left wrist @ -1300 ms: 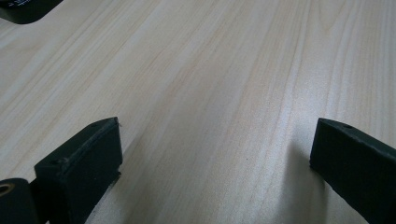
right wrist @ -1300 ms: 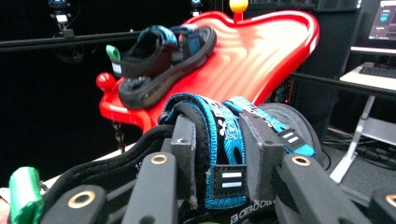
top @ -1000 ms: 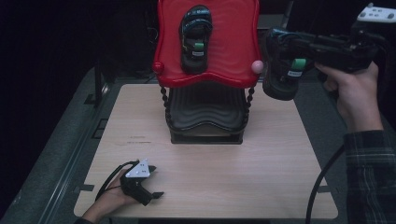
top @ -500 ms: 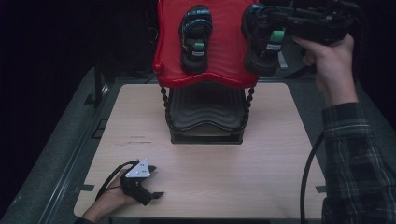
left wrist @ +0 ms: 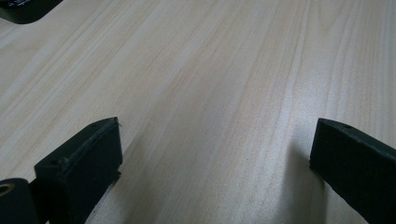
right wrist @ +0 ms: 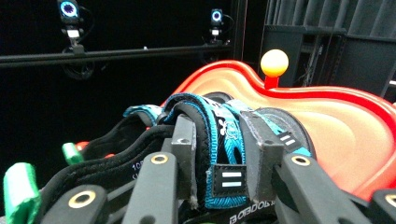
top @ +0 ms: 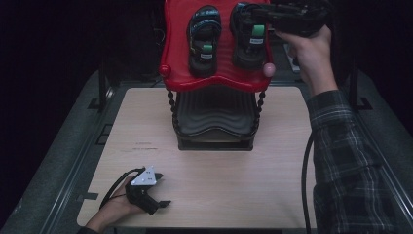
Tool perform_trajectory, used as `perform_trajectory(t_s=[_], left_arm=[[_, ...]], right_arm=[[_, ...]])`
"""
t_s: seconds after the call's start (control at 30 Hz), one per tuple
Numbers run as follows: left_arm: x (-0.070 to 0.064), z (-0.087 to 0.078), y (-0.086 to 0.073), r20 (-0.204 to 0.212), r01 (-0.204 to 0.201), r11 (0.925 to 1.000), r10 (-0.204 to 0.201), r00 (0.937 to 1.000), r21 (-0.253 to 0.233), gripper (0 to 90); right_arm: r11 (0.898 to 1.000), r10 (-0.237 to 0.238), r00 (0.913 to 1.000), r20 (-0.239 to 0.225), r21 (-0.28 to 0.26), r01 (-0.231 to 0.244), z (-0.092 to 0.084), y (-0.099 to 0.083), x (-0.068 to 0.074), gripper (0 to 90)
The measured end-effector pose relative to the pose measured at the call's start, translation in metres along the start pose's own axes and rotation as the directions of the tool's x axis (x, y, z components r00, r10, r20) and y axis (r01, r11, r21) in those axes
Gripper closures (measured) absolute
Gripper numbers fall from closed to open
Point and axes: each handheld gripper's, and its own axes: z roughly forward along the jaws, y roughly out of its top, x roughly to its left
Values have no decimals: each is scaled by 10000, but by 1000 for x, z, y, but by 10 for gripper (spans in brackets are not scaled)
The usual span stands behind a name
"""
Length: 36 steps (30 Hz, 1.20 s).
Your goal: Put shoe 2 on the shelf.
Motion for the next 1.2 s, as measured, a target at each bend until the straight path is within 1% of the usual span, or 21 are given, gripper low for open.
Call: perform_trajectory(t_s=[0.1, 0.23, 0.4, 0.57, 0.73, 0.77, 0.8, 0.83, 0.87, 0.9, 0.93, 0.97, 1.1, 1.2], left_arm=[[0, 0, 0, 5, 4, 10000, -4, 10000, -5, 20], [0, 0, 0, -8, -3, 10000, 3, 10000, -1, 20], [0, 0, 0, 2, 13, 10000, -13, 10000, -19, 20], [0, 0, 0, 10, 9, 10000, -9, 10000, -20, 20], [0, 0, 0, 5, 11, 10000, -11, 10000, -11, 20], [0, 0, 0, -5, 12, 10000, -12, 10000, -13, 20], [0, 0, 0, -7, 10, 10000, -10, 10000, -11, 20], [0, 0, 0, -6, 10, 10000, -10, 10000, -10, 20], [0, 0, 0, -11, 4, 10000, -4, 10000, -9, 20], [0, 0, 0, -5, 12, 10000, -12, 10000, -12, 20], [0, 0, 0, -11, 28, 10000, -28, 10000, -28, 20], [0, 0, 0, -13, 23, 10000, -23, 10000, -31, 20], [0, 0, 0, -5, 5, 10000, -5, 10000, -14, 20], [0, 0, 0, 6, 6, 10000, -6, 10000, -10, 20]], right_arm=[[9999, -57, 10000, 77, 146, 56, 12, 0, -1, 680], [9998, -46, 10000, 48, 199, 45, 25, -3, -3, 680], [9994, -152, 9998, 143, 319, 147, 34, -7, -3, 680], [9995, -84, 10000, 45, 288, 83, 33, -10, -3, 678], [9994, -150, 9999, 11, 325, 150, 31, -16, 1, 667], [9993, -105, 9999, -12, 352, 105, 31, -18, 2, 661], [9993, -116, 9999, -38, 366, 117, 31, -19, 3, 647], [9990, -134, 9999, -49, 421, 136, 31, -20, 4, 607], [9985, -157, 9999, 17, 521, 156, 31, -21, 5, 588], [9982, -165, 9999, 53, 575, 161, 31, -22, 6, 587], [9986, -125, 9999, 14, 519, 124, 30, -22, 6, 567], [9985, -80, 9999, 70, 535, 76, 29, -22, 7, 538], [9979, -90, 9996, 267, 650, 73, 19, -20, 8, 483], [9982, -88, 9992, 390, 592, 65, 10, -19, 8, 464]])
